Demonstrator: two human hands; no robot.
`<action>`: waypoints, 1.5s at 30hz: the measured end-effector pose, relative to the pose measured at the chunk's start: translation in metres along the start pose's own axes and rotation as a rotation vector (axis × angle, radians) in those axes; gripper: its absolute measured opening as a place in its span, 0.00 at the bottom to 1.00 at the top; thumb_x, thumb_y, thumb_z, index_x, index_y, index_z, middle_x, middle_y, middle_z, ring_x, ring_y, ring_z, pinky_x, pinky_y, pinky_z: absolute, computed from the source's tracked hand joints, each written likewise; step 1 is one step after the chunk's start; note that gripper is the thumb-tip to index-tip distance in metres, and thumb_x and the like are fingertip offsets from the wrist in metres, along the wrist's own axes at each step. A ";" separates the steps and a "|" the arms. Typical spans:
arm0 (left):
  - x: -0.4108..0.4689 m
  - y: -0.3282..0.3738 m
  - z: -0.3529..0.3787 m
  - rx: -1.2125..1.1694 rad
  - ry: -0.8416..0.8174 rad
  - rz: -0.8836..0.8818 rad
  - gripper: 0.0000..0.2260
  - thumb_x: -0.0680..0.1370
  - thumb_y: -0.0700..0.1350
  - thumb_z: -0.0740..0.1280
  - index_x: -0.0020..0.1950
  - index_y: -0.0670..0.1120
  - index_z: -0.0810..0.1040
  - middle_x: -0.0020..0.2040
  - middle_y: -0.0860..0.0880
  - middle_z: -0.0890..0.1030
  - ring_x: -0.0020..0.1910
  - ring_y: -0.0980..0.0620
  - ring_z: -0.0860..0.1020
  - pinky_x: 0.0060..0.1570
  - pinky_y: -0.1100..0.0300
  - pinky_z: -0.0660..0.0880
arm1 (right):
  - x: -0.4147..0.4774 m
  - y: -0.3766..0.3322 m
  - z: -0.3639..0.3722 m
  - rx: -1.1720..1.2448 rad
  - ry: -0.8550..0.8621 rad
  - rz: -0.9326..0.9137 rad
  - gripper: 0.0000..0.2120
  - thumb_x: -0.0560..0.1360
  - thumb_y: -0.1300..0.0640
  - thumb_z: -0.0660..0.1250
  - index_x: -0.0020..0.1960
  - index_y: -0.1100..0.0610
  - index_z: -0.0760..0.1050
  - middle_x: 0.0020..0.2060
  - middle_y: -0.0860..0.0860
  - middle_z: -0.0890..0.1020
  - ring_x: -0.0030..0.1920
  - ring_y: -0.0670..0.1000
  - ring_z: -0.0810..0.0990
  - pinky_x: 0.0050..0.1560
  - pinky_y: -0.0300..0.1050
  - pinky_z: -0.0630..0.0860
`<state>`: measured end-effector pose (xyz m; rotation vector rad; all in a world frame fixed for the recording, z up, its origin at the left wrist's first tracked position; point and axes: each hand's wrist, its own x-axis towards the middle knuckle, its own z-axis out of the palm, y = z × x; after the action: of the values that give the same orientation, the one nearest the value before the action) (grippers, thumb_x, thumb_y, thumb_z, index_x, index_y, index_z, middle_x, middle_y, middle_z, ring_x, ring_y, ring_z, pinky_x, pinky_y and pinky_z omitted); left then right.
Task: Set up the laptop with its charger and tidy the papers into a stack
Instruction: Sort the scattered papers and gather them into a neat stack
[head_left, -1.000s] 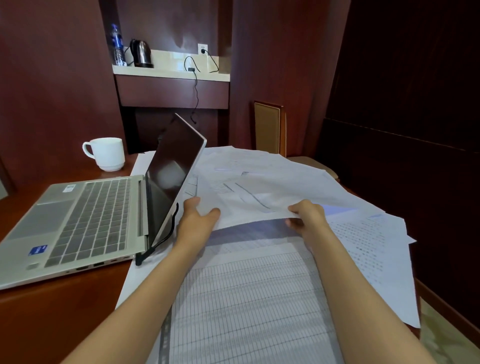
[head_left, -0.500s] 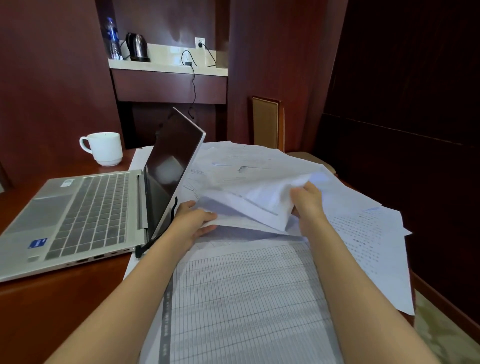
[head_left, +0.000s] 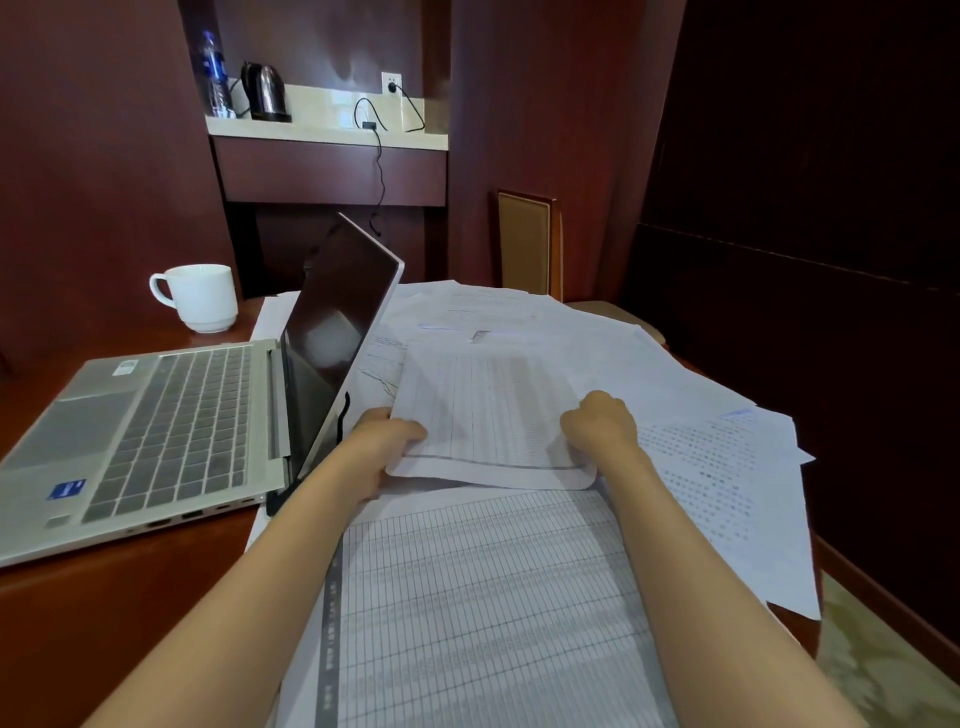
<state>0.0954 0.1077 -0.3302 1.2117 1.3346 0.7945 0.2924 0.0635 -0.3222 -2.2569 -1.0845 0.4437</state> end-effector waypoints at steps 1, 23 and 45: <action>0.001 -0.002 0.001 0.078 0.009 0.044 0.18 0.77 0.37 0.64 0.67 0.39 0.69 0.60 0.42 0.76 0.59 0.41 0.75 0.59 0.51 0.73 | 0.000 0.000 0.000 -0.021 0.018 0.006 0.08 0.76 0.63 0.57 0.53 0.63 0.71 0.59 0.60 0.71 0.59 0.59 0.69 0.53 0.47 0.70; -0.029 0.022 0.011 -0.130 0.174 0.534 0.20 0.81 0.52 0.56 0.72 0.49 0.63 0.66 0.52 0.71 0.64 0.54 0.69 0.59 0.62 0.63 | -0.002 -0.003 -0.020 1.042 0.180 -0.321 0.03 0.75 0.52 0.67 0.44 0.50 0.73 0.41 0.44 0.79 0.43 0.43 0.78 0.45 0.35 0.74; -0.026 0.022 0.015 -0.070 0.127 0.469 0.18 0.81 0.37 0.55 0.71 0.49 0.66 0.64 0.51 0.73 0.63 0.51 0.71 0.63 0.56 0.68 | -0.009 -0.011 -0.020 1.032 0.155 -0.445 0.09 0.76 0.61 0.66 0.56 0.54 0.74 0.47 0.45 0.80 0.49 0.44 0.79 0.51 0.36 0.76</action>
<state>0.1111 0.0856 -0.3044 1.4599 1.1209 1.2568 0.2906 0.0547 -0.2994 -1.0958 -0.9240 0.4745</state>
